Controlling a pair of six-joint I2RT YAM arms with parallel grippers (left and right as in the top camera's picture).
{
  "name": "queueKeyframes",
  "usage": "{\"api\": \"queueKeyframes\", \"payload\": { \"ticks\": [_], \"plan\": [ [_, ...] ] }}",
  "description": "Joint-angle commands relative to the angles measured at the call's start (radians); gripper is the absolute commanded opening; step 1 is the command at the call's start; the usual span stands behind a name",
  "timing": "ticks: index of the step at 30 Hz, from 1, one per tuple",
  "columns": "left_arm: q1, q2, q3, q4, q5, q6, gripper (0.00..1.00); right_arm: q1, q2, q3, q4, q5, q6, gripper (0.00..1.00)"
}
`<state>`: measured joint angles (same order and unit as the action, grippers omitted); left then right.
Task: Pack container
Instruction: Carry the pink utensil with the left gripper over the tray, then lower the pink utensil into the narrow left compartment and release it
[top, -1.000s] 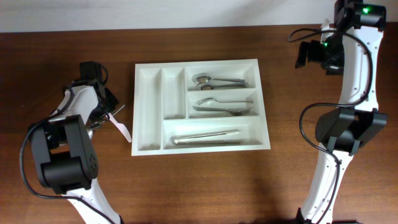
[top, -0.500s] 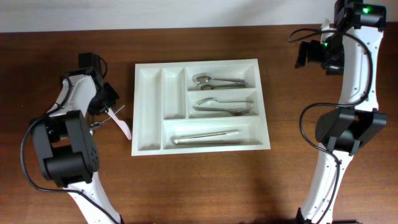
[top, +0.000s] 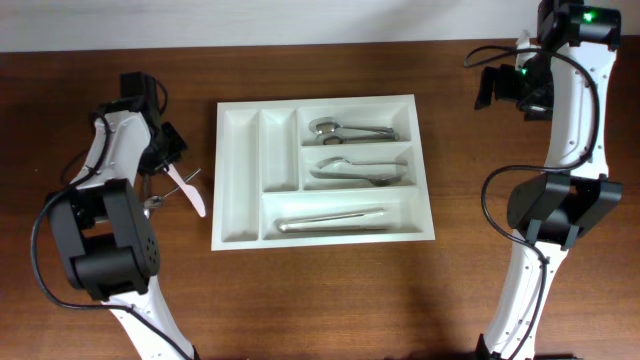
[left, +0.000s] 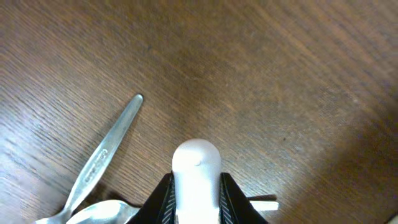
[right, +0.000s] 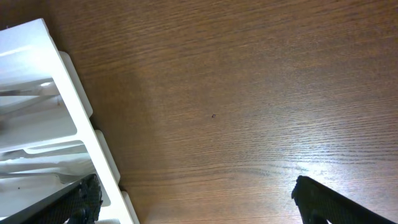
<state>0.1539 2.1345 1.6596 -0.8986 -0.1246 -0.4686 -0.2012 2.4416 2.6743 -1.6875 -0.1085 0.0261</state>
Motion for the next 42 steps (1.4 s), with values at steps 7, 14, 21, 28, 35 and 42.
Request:
{"api": "queueKeyframes", "payload": {
  "ticks": [7, 14, 21, 28, 35, 42],
  "plan": [
    [-0.005, 0.012, 0.225, -0.141, 0.010, 0.076, 0.02, 0.003, 0.000, 0.019, 0.000, 0.009, 0.009, 0.99],
    [-0.071, 0.012, 0.293, -0.176, 0.042, 0.155, 0.02, 0.003, 0.000, 0.019, 0.000, 0.009, 0.009, 0.99],
    [-0.219, 0.012, 0.303, -0.116, 0.054, 0.323, 0.02, 0.003, 0.000, 0.019, 0.000, 0.009, 0.009, 0.99],
    [-0.386, 0.012, 0.303, -0.022, 0.011, 0.406, 0.02, 0.003, 0.000, 0.019, 0.000, 0.009, 0.009, 0.99],
    [-0.470, 0.021, 0.303, 0.018, -0.097, 0.249, 0.02, 0.003, 0.000, 0.019, 0.000, 0.009, 0.009, 0.99],
    [-0.472, 0.090, 0.303, 0.019, -0.077, 0.166, 0.02, 0.003, 0.000, 0.019, 0.000, 0.009, 0.009, 0.99]
  ]
}}
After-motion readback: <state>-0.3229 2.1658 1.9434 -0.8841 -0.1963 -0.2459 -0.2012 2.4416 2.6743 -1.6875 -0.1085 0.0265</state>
